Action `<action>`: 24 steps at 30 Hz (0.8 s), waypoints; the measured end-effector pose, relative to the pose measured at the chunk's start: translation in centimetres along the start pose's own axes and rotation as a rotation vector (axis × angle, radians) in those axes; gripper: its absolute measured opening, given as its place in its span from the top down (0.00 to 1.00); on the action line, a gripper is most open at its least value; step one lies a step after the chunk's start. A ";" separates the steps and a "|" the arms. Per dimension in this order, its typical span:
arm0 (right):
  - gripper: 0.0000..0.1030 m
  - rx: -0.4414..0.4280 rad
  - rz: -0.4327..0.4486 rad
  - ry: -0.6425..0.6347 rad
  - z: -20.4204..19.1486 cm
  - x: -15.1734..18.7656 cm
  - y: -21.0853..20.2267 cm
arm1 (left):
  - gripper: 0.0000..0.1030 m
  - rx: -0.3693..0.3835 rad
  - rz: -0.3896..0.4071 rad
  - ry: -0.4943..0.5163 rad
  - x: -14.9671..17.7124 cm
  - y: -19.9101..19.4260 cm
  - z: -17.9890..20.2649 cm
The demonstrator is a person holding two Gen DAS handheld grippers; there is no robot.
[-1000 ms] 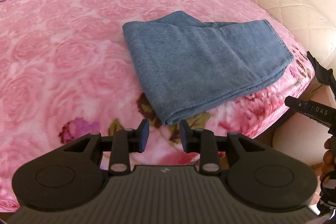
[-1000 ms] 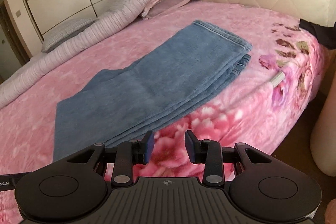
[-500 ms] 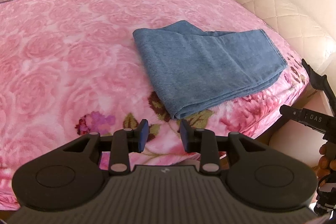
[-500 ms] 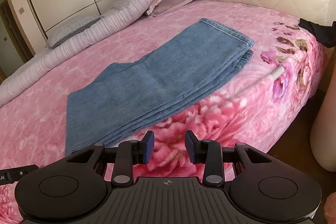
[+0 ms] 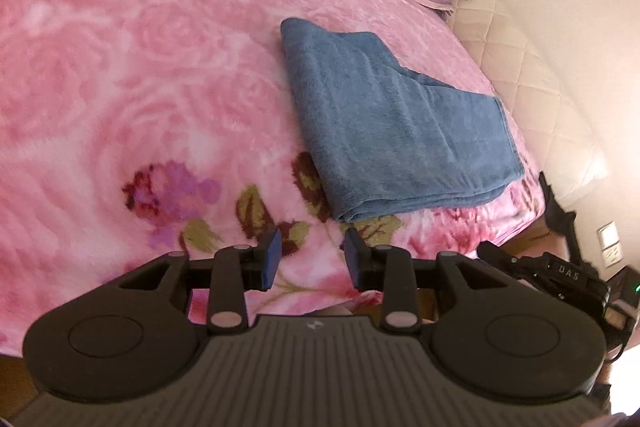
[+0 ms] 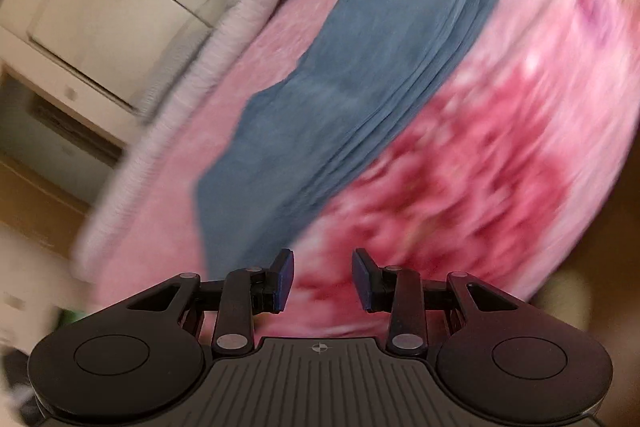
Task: Fold clothes
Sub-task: 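Roll the right gripper and grasp the edge of the folded blue jeans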
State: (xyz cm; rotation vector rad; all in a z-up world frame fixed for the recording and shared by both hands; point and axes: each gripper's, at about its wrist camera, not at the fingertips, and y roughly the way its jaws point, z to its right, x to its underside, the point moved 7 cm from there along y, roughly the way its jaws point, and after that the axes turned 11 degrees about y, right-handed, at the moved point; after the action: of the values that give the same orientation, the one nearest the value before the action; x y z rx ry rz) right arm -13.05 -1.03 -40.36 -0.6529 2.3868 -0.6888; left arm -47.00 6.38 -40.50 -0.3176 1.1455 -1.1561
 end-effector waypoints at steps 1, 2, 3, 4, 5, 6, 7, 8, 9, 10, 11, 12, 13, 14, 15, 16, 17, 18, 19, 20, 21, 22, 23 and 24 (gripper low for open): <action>0.65 0.013 0.008 -0.085 -0.8 0.3 0.3 | 0.72 0.005 -0.004 -0.003 -0.1 0.2 -0.2; 0.65 0.025 0.016 -0.170 -1.6 0.7 0.7 | 0.72 0.010 -0.008 -0.005 -0.1 0.4 -0.3; 0.65 0.038 0.024 -0.255 -2.5 1.0 1.0 | 0.72 0.013 -0.016 0.001 -0.2 0.6 -0.4; 0.65 0.057 0.037 -0.356 -3.3 1.5 1.4 | 0.72 0.016 -0.024 0.007 -0.3 0.8 -0.6; 0.65 0.090 0.059 -0.491 -4.1 2.2 1.9 | 0.72 0.016 -0.032 0.013 -0.3 1.0 -0.7; 0.65 0.123 0.082 -0.626 -5.0 3.0 2.4 | 0.72 0.013 -0.038 0.015 -0.4 1.2 -0.9; 0.65 0.157 0.104 -0.760 -5.8 3.8 2.8 | 0.72 0.011 -0.041 0.014 -0.4 1.3 -1.2; 0.65 0.187 0.121 -0.890 -6.6 4.5 3.3 | 0.72 0.011 -0.045 0.010 -0.4 1.4 -1.5; 0.65 0.211 0.128 -1.007 -6.9 5.4 3.9 | 0.72 0.011 -0.049 0.004 -0.4 1.6 -1.8; 0.64 0.239 0.137 -1.135 -7.1 6.3 4.6 | 0.72 0.011 -0.052 0.000 -0.4 1.7 -2.1; 0.62 0.269 0.151 -1.275 -7.2 7.3 5.3 | 0.72 0.012 -0.054 -0.005 -0.4 1.8 -2.4; 0.60 0.282 0.158 -1.399 -7.1 8.2 5.8 | 0.72 0.018 -0.054 -0.009 -0.3 1.9 -2.5; 0.56 0.294 0.163 -1.518 -6.8 9.1 6.3 | 0.72 0.023 -0.054 -0.013 -0.3 2.0 -2.6; 0.52 0.301 0.171 -1.616 -6.7 9.8 6.7 | 0.72 0.029 -0.052 -0.017 -0.3 2.0 -2.8; 0.50 0.305 0.174 -1.702 -6.5 10.4 7.2 | 0.72 0.035 -0.051 -0.021 -0.3 2.1 -2.9; 0.48 0.300 0.170 -1.761 -6.2 10.9 7.6 | 0.72 0.041 -0.050 -0.026 -0.3 2.1 -3.1; 0.48 0.296 0.167 -1.816 -6.0 11.4 8.0 | 0.72 0.047 -0.049 -0.031 -0.3 2.2 -3.2; 0.48 0.292 0.169 -1.858 -5.8 11.8 8.4 | 0.72 0.051 -0.048 -0.032 -0.4 2.2 -3.3; 0.48 0.289 0.176 -1.895 -5.6 12.1 8.8 | 0.72 0.055 -0.047 -0.034 -0.5 2.3 -3.3; 0.48 0.283 0.189 -1.931 -5.6 12.3 9.0 | 0.72 0.058 -0.045 -0.036 -0.6 2.3 -3.4; 0.48 0.272 0.205 -1.949 -5.7 12.5 9.2 | 0.72 0.060 -0.043 -0.038 -0.7 2.4 -3.5; 0.49 0.258 0.221 -1.951 -5.8 12.6 9.4 | 0.72 0.062 -0.041 -0.041 -0.8 2.4 -3.6; 0.49 0.246 0.230 -1.945 -6.0 12.8 9.6 | 0.72 0.065 -0.039 -0.043 -0.8 2.5 -3.7; 0.50 0.234 0.239 -1.938 -6.3 12.9 9.9 | 0.72 0.067 -0.037 -0.045 -0.9 2.5 -3.7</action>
State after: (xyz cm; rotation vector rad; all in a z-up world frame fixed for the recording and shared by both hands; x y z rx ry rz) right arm -29.19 0.86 -46.70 -0.4656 0.5340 -0.0043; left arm -48.67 9.49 -43.44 -0.3132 1.0631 -1.2113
